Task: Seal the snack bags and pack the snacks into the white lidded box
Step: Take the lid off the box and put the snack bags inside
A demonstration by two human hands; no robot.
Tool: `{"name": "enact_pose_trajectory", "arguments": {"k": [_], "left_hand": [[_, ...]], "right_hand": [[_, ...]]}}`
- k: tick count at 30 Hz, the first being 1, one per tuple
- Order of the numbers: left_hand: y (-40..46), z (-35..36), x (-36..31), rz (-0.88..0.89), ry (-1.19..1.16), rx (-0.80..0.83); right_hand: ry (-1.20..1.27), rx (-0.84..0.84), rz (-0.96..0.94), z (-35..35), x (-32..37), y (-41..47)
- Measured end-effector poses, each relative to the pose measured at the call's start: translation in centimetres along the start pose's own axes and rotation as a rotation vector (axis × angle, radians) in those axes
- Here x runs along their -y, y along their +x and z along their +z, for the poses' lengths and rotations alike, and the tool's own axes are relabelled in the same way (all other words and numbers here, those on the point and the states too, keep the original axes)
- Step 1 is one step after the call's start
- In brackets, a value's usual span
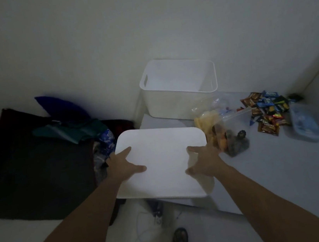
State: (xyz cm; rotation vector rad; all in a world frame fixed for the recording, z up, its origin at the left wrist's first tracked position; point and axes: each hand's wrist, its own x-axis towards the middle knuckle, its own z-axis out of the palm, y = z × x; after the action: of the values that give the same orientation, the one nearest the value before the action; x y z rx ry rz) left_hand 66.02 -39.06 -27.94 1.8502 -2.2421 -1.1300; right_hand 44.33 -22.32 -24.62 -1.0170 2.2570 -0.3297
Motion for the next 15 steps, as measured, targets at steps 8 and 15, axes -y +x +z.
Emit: {"name": "enact_pose_trajectory", "arguments": {"k": [8,15], "left_hand": [[0.0,3.9,0.4,0.024,0.154,0.054],[2.9,5.8,-0.2,0.041,0.241,0.098]], "right_hand": [[-0.023,0.066,0.084,3.4,-3.3,0.8],[-0.027,0.077,0.128,4.7,-4.4,3.3]]}}
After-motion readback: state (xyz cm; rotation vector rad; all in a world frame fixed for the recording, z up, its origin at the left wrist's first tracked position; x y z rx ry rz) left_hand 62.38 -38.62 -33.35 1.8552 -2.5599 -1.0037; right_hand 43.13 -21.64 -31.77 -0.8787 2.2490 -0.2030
